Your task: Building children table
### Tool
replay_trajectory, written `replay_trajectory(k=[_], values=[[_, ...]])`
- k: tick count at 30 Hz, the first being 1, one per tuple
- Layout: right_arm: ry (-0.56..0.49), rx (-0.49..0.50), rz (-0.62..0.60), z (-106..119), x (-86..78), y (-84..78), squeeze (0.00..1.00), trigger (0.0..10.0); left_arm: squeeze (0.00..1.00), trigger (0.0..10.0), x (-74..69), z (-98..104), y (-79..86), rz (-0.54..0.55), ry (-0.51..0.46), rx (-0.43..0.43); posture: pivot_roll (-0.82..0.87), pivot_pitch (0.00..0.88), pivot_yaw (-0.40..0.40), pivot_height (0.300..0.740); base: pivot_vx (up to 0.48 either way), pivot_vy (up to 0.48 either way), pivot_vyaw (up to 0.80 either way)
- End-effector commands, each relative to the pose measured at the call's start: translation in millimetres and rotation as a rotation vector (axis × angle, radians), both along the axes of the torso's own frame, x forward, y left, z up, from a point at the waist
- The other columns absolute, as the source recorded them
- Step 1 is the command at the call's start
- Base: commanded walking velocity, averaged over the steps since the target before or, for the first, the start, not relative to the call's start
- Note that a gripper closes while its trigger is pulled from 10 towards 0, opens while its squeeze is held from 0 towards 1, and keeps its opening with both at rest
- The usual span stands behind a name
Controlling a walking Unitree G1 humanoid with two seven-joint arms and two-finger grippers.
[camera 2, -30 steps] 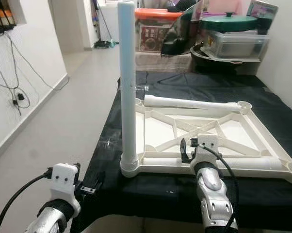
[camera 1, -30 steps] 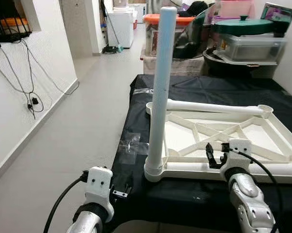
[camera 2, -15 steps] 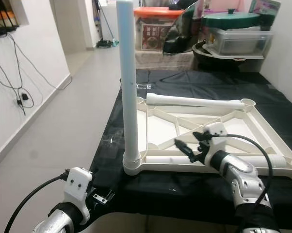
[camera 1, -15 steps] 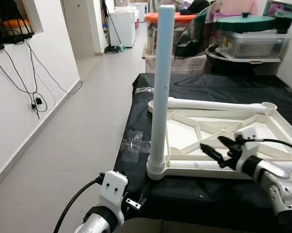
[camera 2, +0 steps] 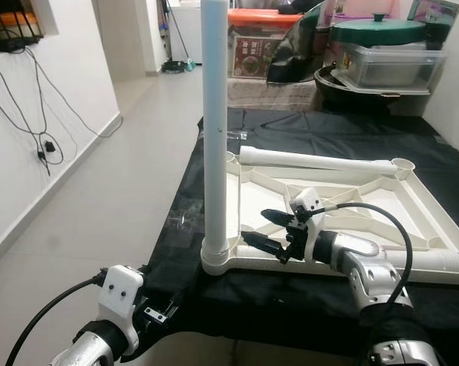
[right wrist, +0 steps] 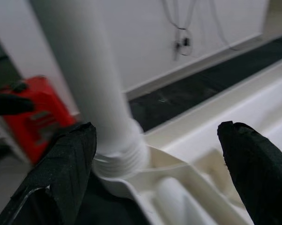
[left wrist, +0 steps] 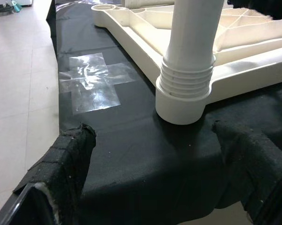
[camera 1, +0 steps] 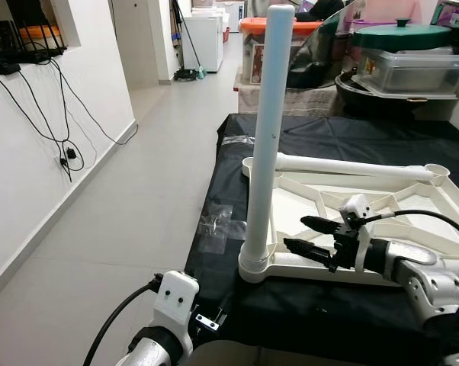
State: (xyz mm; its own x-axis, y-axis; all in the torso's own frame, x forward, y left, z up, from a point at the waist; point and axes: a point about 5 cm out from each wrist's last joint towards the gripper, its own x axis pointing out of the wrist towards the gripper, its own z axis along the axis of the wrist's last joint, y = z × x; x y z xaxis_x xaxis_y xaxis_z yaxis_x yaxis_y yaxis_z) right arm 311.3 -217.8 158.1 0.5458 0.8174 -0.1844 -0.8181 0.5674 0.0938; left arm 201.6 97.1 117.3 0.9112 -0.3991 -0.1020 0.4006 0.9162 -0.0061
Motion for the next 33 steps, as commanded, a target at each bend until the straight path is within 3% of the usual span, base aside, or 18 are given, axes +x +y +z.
replay_trajectory(k=[1,14,33], values=[[-0.001,0.020,0.079,4,-0.5,13.1,0.00,10.0,0.00,10.0,-0.8,-1,1.3,0.004,0.009,0.013,0.15,0.000,-0.024,0.740,0.000,0.000,0.00],[-0.057,0.035,0.120,11,11.0,31.8,0.00,10.0,0.00,10.0,-0.6,0,-0.2,-0.005,-0.001,0.001,0.16,0.000,-0.031,0.740,0.000,0.000,0.00],[-0.113,0.094,0.187,18,25.9,74.8,0.00,10.0,0.00,10.0,0.4,0,-1.1,-0.001,0.001,0.000,0.16,0.000,-0.034,0.740,0.000,0.000,0.00]])
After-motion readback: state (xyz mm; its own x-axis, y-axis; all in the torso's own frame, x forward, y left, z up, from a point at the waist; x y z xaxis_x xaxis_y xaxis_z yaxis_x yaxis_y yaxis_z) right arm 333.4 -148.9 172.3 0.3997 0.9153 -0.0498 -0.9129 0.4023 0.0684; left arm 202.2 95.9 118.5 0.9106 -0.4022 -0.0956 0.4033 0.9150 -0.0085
